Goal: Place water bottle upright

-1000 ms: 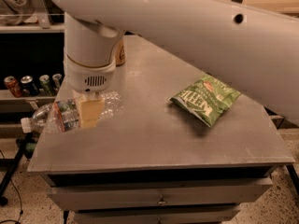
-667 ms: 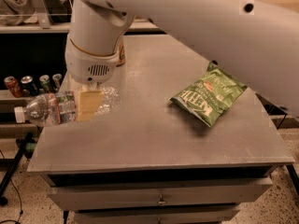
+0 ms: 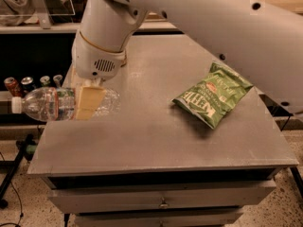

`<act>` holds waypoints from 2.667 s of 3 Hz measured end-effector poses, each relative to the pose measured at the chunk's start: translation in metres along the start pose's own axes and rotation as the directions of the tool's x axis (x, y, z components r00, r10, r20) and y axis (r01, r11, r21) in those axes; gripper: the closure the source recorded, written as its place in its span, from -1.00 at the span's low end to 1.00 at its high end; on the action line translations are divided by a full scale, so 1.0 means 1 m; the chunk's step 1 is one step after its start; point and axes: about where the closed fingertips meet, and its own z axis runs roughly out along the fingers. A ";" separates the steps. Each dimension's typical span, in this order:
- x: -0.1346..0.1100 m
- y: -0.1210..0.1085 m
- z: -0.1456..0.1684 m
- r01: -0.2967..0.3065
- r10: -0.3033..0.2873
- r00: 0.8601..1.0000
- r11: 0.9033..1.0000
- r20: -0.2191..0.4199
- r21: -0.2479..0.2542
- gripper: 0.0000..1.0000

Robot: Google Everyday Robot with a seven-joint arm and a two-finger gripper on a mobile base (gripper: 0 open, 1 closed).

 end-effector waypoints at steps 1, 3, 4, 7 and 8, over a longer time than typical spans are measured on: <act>0.002 -0.004 0.001 -0.053 0.052 0.999 0.998 0.012 0.022 1.00; 0.019 -0.024 -0.018 -0.264 0.245 0.962 0.947 0.121 0.181 1.00; 0.027 -0.036 -0.028 -0.344 0.290 0.927 0.910 0.237 0.233 1.00; 0.015 -0.069 -0.019 -0.445 0.261 0.798 0.863 0.543 0.239 1.00; 0.006 -0.075 -0.010 -0.469 0.244 0.753 0.850 0.612 0.239 1.00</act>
Offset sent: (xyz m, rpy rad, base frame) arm 0.0433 -0.0201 0.0100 0.1468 -0.0085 -0.3988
